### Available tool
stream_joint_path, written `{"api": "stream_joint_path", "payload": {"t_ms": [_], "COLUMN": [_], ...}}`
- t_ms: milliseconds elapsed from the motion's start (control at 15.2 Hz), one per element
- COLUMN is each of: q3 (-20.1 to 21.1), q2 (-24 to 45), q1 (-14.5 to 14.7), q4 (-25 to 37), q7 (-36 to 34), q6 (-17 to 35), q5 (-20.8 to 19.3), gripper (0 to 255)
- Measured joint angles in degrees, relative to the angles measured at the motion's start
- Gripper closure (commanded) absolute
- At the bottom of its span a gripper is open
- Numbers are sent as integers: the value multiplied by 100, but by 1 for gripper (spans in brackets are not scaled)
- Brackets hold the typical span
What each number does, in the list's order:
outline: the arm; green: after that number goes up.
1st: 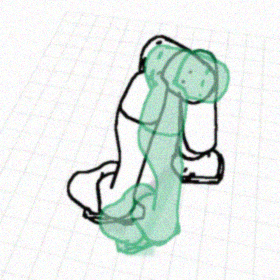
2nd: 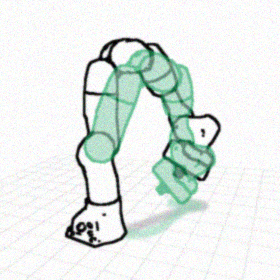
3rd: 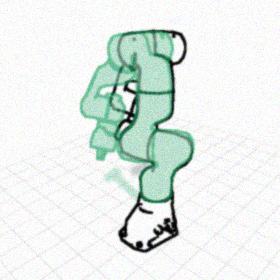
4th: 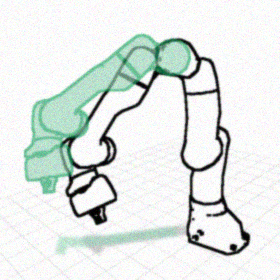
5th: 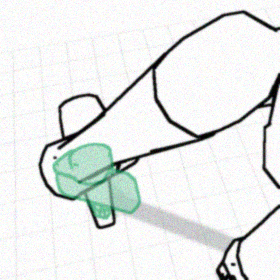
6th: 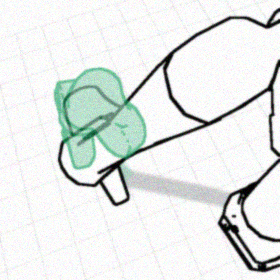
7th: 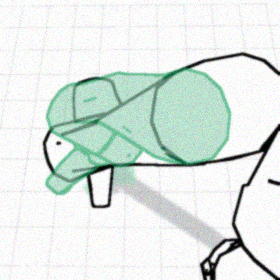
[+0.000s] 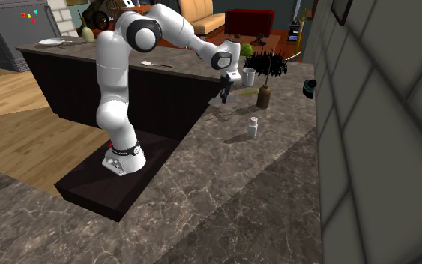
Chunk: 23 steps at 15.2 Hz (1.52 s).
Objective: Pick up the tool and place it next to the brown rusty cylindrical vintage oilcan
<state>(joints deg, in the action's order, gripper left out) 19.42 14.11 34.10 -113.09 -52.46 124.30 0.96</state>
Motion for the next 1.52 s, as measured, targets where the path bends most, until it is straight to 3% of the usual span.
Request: {"api": "stream_joint_path", "payload": {"t_ms": [396, 462, 858, 1188, 1518], "q3": [-5, -5, -5, 5, 10], "q2": [71, 72, 74, -188, -233], "q1": [10, 11, 11, -46, -51], "q4": [-17, -16, -15, 308, 352], "q7": [-6, -6, -6, 60, 65], "q6": [71, 71, 71, -498, -591], "q5": [-22, -22, -23, 65, 81], "gripper": [255, 0, 0, 0, 0]}}
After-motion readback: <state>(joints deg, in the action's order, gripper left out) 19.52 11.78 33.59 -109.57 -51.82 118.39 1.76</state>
